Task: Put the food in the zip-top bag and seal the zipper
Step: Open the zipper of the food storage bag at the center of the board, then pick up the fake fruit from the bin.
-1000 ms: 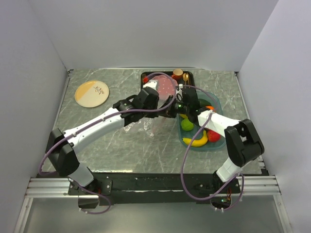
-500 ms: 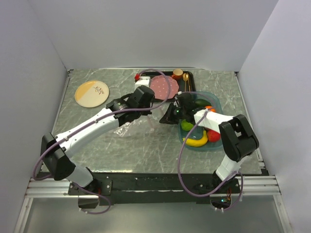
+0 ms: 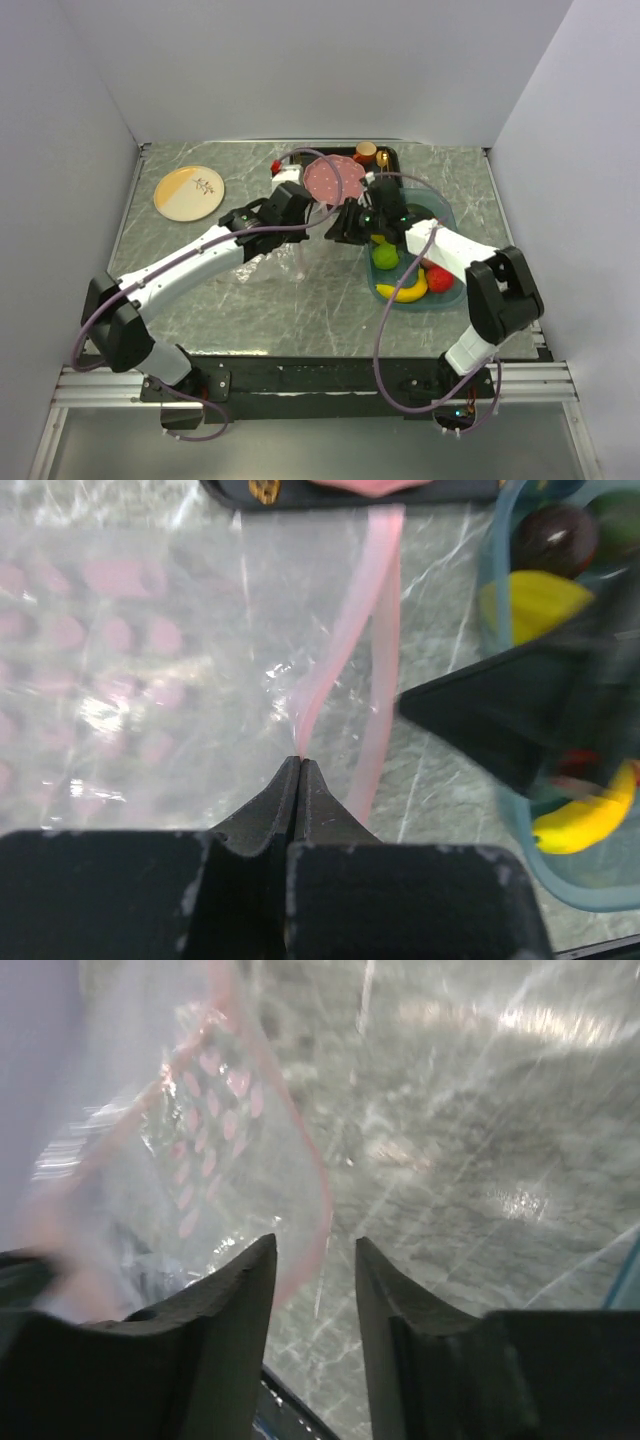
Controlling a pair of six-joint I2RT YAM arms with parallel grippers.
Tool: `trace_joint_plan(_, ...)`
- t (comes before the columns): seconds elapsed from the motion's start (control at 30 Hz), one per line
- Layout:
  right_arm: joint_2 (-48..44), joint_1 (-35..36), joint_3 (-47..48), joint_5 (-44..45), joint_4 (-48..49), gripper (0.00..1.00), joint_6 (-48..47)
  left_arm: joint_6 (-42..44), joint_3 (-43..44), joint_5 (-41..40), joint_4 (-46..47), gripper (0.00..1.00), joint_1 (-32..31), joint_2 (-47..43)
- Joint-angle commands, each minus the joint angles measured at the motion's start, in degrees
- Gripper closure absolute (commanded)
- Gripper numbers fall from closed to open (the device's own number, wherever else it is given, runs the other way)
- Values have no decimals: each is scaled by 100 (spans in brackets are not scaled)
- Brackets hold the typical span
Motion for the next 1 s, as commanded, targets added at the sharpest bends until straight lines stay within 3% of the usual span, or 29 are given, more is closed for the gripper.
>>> trace_joint_plan(0.0, -727, 13, 376, 730, -759, 50, -503, -142, 36, 60, 285, 99, -10, 132)
trace_joint_plan(0.1, -1227, 22, 69, 933, -884, 47, -600, -107, 124, -2, 267, 99, -10, 220)
trace_joint_plan(0.27, -2010, -145, -354, 2339, -1662, 46, -732, -19, 133, 103, 381, 99, -1, 220)
trace_joint_plan(0.33, -2020, -451, -424, 2725, -1902, 26, -820, -1, 133, 199, 407, 99, -1, 255)
trace_joint_plan(0.57, -1758, -1428, -916, 2077, -1719, 18, -1101, -10, 37, 287, 478, 99, -1, 343)
trace_joint_plan(0.7, -1318, -1428, -890, 1786, -1622, 13, -1277, 69, 54, 375, 531, 99, -1, 360)
trace_joint_plan(0.97, -596, -1428, -784, 1593, -1403, 13, -1190, 166, 63, 306, 504, 99, -1, 317)
